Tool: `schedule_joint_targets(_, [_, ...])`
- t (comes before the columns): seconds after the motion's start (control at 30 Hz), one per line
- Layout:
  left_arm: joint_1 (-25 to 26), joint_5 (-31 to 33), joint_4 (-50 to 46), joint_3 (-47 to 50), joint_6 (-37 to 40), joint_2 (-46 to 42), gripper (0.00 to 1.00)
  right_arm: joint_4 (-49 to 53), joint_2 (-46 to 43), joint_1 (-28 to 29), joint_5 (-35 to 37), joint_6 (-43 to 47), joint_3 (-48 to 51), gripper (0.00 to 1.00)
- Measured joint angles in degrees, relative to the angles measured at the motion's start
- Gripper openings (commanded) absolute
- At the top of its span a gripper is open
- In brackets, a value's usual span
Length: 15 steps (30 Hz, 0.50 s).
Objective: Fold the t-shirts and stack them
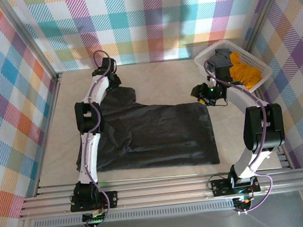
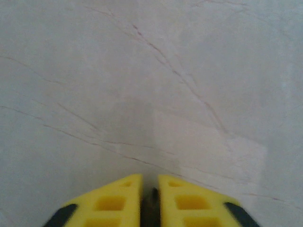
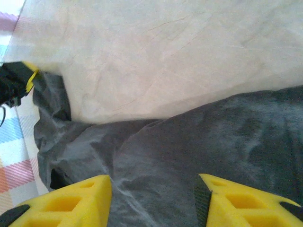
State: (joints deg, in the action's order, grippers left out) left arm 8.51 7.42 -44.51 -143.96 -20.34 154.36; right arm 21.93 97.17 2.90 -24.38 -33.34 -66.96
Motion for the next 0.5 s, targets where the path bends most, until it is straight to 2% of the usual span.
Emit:
schedule_joint_targets(0.07, [0.0,0.13,-0.22,-0.24,-0.66,0.0,0.0,1.05,-0.09,-0.09,3.93,-0.59,0.02,0.48])
schedule_joint_targets(0.17, [0.13,0.22,-0.33,-0.24,-1.11,-0.07,0.0,2.82,0.28,-0.26,11.3,-1.73,-0.07,0.41])
schedule_joint_targets(0.27, [0.44,0.09,-1.53,-0.15,-1.33,-0.59,0.0,3.91,3.56,-0.31,17.14,-2.71,-1.99,0.4])
schedule_joint_targets(0.43, [1.6,-0.76,-3.69,0.52,-2.16,-3.48,0.0,4.68,11.06,-0.2,22.27,-4.83,-6.38,0.39])
schedule_joint_targets(0.5, [1.77,-1.11,-3.93,0.57,-2.38,-5.07,0.0,4.96,12.41,0.24,22.97,-5.31,-6.95,0.36])
